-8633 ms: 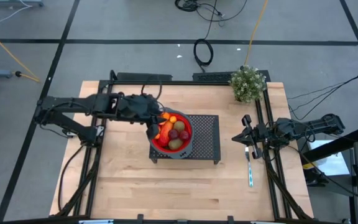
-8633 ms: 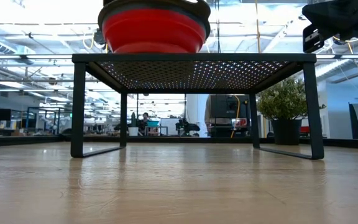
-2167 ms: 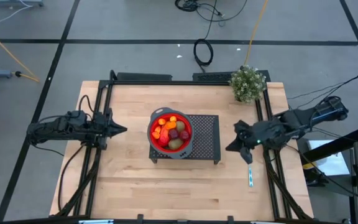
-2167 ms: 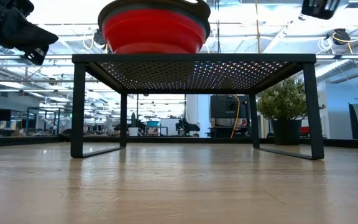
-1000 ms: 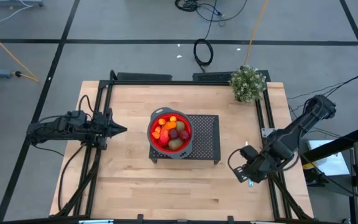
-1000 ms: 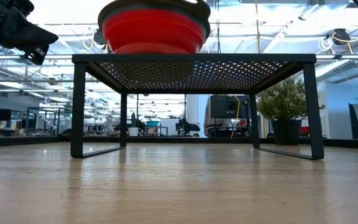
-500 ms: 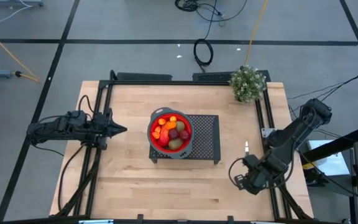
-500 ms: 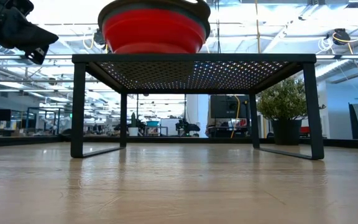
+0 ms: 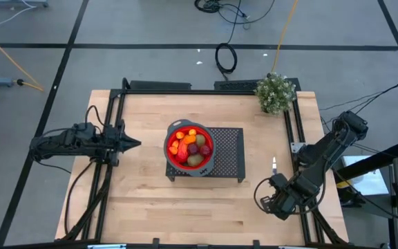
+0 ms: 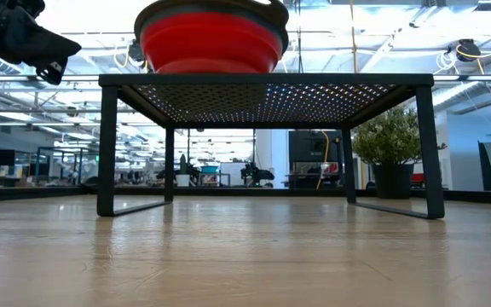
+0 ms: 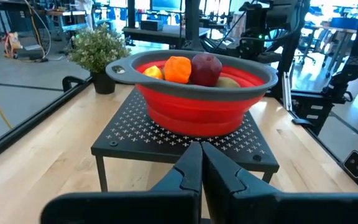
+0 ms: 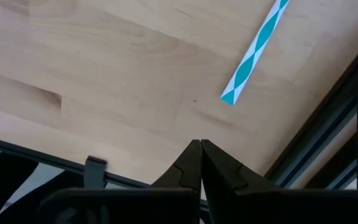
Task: Pick & Place Fruit
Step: Put the patterned blue table knife on the shelf beside of the red colander
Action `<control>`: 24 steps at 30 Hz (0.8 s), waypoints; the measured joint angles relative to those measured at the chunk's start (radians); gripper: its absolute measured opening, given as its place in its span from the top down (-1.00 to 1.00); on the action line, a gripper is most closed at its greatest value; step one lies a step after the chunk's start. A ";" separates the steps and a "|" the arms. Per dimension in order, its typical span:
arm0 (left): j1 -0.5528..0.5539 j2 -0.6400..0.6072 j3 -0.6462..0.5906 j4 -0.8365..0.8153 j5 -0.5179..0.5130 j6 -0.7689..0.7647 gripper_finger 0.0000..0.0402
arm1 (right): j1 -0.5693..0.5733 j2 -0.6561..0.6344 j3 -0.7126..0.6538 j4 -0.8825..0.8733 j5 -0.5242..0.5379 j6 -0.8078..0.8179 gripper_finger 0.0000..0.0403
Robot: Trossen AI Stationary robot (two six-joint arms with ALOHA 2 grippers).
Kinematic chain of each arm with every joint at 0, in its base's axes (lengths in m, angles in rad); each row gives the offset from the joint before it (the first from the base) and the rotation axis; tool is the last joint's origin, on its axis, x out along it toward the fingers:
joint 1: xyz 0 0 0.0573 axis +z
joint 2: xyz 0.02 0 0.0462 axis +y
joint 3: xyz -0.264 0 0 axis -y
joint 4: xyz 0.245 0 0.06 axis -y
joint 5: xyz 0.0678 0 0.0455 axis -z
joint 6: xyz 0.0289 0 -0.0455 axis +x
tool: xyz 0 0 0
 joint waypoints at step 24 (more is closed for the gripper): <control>0.000 0.000 0.000 0.002 0.001 0.014 0.99 | -0.001 0.000 -0.122 0.095 -0.003 0.012 0.37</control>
